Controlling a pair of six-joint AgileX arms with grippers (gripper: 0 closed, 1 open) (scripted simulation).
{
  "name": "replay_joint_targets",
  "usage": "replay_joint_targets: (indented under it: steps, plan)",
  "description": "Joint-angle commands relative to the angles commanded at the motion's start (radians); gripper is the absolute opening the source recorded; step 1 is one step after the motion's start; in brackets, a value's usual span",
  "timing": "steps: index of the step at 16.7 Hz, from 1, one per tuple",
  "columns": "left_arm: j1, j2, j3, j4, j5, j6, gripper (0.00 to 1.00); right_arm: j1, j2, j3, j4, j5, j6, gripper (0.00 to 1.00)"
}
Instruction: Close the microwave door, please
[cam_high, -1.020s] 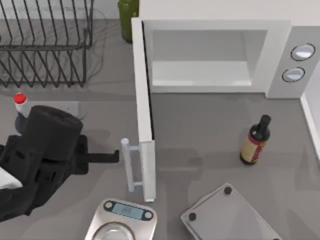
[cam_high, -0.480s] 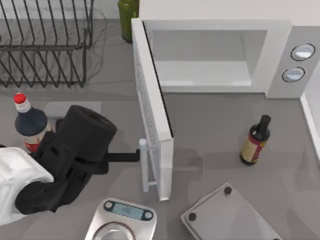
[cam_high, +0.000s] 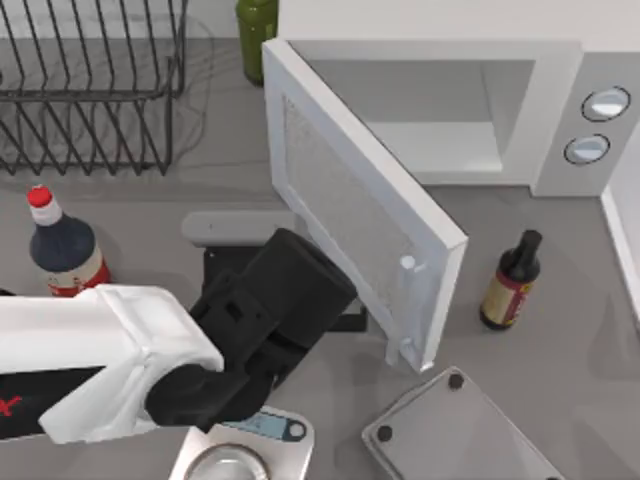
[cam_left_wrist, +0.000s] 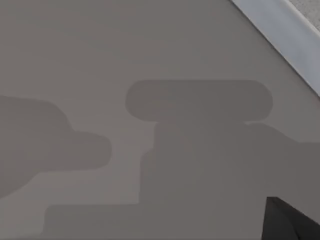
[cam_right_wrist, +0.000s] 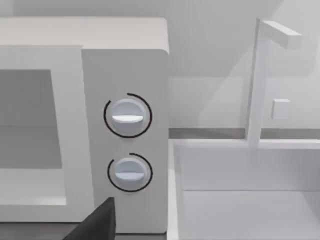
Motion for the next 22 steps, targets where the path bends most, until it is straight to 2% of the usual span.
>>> replay_joint_targets:
  steps: [4,11,18,22]
  plan:
    - [-0.022,0.036,0.038,-0.021,-0.01,-0.025,0.0,0.0,0.0,0.0,0.0,0.0,0.0,1.0]
    - [-0.163,0.287,0.347,-0.153,-0.082,-0.17,0.0,0.0,0.0,0.0,0.0,0.0,0.0,1.0]
    - [-0.184,0.313,0.386,-0.176,-0.089,-0.19,0.0,0.0,0.0,0.0,0.0,0.0,0.0,1.0]
    - [-0.261,0.378,0.526,-0.263,-0.092,-0.213,0.0,0.0,0.0,0.0,0.0,0.0,0.0,1.0]
